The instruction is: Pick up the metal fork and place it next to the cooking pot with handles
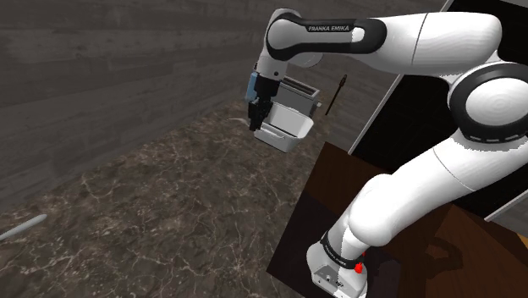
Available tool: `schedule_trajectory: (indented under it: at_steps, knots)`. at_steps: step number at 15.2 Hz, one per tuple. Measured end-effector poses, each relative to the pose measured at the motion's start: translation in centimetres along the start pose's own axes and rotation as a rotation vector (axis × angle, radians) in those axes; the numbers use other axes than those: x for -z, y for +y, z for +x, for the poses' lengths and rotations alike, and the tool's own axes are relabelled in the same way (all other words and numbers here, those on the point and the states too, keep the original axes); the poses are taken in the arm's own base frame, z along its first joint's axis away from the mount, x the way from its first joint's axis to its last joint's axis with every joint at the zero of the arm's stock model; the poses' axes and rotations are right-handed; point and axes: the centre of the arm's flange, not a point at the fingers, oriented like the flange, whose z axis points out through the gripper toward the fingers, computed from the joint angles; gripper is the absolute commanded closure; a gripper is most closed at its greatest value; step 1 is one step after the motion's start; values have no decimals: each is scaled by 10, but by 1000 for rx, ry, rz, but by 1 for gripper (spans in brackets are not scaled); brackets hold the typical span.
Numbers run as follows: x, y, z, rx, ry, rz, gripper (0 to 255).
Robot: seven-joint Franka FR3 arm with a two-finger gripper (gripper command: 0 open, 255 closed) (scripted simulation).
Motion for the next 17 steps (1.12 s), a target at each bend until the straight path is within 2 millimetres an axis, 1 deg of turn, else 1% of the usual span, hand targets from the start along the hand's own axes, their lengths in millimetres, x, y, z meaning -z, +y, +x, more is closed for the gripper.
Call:
schedule_trajectory:
  at_steps: [17]
  knots:
    - [-87, 19, 8, 0, 0, 0, 255]
